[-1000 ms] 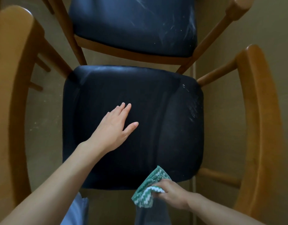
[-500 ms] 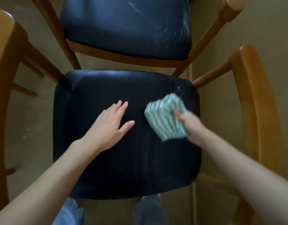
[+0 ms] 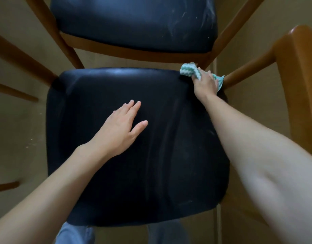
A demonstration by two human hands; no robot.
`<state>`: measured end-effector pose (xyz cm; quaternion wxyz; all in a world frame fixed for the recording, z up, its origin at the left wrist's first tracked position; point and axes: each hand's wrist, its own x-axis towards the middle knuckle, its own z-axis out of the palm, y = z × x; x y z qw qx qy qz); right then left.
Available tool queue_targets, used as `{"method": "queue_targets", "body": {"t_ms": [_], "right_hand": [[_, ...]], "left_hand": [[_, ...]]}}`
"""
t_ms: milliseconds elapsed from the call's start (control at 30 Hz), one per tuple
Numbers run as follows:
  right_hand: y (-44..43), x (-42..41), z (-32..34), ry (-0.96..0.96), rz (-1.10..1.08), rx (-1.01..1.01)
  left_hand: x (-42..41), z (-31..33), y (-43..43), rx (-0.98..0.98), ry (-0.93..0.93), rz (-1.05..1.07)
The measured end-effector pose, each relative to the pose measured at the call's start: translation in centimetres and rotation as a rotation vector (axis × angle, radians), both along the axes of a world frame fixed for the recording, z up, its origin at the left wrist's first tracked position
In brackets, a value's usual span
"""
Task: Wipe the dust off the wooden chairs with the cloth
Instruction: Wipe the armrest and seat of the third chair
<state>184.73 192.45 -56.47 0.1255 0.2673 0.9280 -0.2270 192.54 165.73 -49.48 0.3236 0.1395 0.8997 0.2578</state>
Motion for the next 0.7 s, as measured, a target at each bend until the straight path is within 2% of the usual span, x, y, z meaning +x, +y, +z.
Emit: {"method": "queue_targets", "body": {"t_ms": [67,200,367,567,700], "right_hand": [[-0.5,0.6,0.0,0.099,-0.041,-0.040],[-2.6,3.0,0.7,0.202,-0.088,-0.278],[-6.3,7.8,2.1,0.155,-0.044,-0.489],[-11.4,19.4,1.8,0.043,0.308,-0.583],[-12.3,25.4,2.8,-0.071,0.566,-0.587]], "left_hand": [[0.5,-0.2,-0.2,-0.003,-0.013,-0.001],[1.0,-0.1,-1.2,-0.006,-0.027,0.024],[1.9,0.9,-1.4,0.005,-0.021,0.012],[4.4,2.6,-1.5,0.002,0.013,-0.055],[6.6,3.3,-2.5,-0.001,-0.031,-0.069]]}}
